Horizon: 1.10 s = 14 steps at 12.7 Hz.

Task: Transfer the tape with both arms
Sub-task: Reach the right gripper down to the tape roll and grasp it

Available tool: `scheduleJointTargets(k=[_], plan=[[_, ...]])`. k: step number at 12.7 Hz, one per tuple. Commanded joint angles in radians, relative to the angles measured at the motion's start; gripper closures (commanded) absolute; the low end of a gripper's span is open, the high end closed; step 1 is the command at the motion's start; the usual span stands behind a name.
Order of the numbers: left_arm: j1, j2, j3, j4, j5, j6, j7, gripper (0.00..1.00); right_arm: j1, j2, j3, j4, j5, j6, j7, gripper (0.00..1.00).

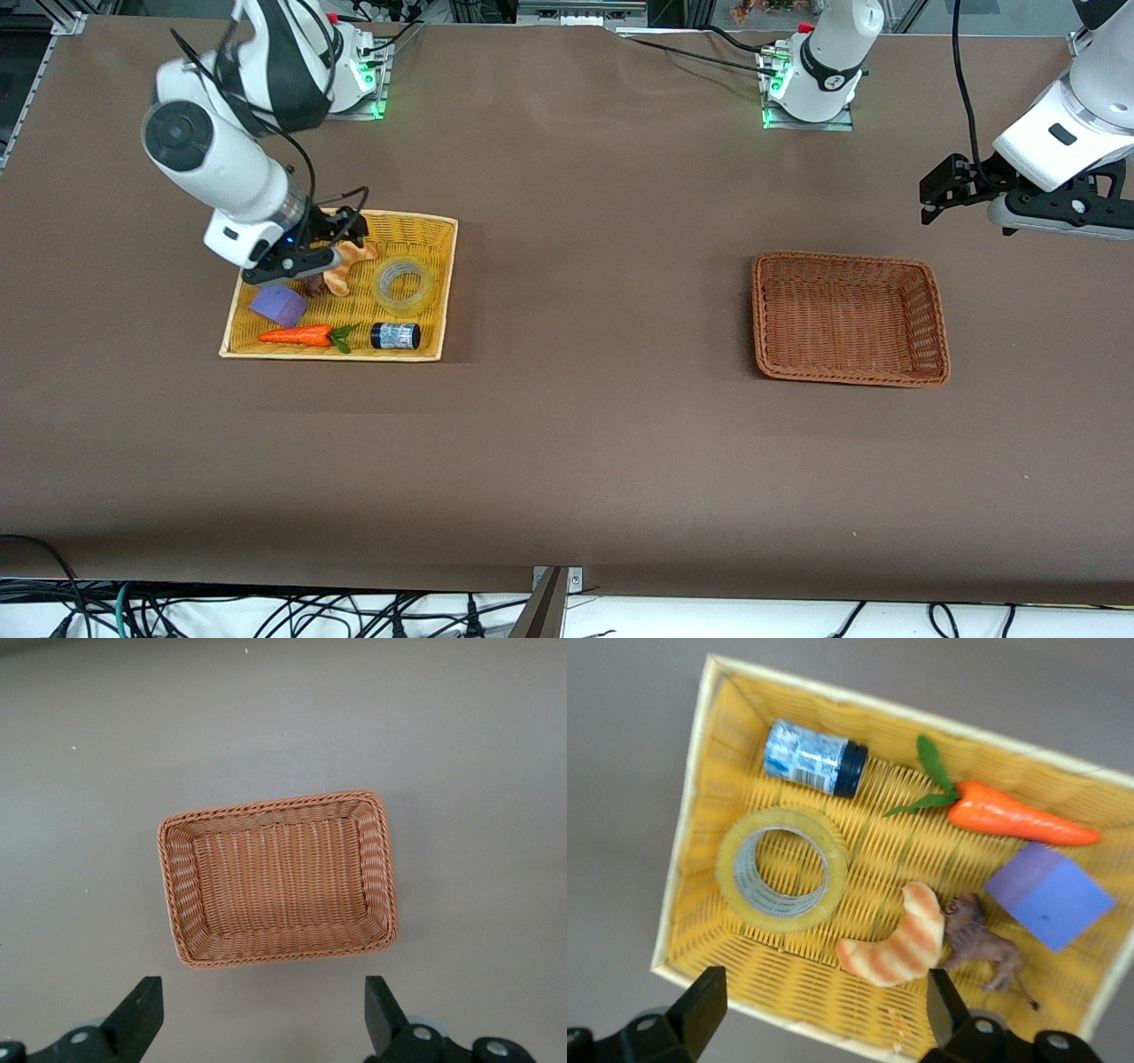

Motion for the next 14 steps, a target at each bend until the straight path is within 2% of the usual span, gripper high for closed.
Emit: scheduleJointTargets(k=[1, 3, 6, 7, 8, 11, 12, 14], plan=[[-0.003, 0.013, 0.000, 0.031, 0.001, -0.023, 0.018, 0.00, -0.003, 0.099, 0.003, -0.044, 0.000, 0.158, 0.018, 0.00], [-0.003, 0.013, 0.000, 0.031, 0.001, -0.023, 0.016, 0.00, -0.003, 0.155, 0.005, -0.084, 0.000, 0.267, 0.021, 0.00], [-0.003, 0.013, 0.000, 0.031, 0.001, -0.023, 0.016, 0.00, -0.001, 0.234, 0.005, -0.086, 0.000, 0.362, 0.025, 0.01], [-0.003, 0.013, 0.000, 0.031, 0.001, -0.024, 0.016, 0.00, 0.000, 0.251, 0.005, -0.086, 0.000, 0.381, 0.025, 0.04], [-0.003, 0.013, 0.000, 0.031, 0.001, -0.024, 0.016, 0.00, 0.002, 0.261, 0.005, -0.086, 0.000, 0.385, 0.027, 0.16], [-0.003, 0.013, 0.000, 0.031, 0.001, -0.024, 0.016, 0.00, 0.002, 0.253, 0.016, -0.089, 0.000, 0.376, 0.024, 0.89], [-0.003, 0.013, 0.000, 0.032, 0.001, -0.024, 0.016, 0.00, 0.002, 0.241, 0.026, -0.086, 0.000, 0.363, 0.036, 1.00], [-0.003, 0.017, 0.000, 0.031, 0.001, -0.024, 0.016, 0.00, 0.002, 0.212, 0.032, -0.078, -0.002, 0.326, 0.042, 1.00]])
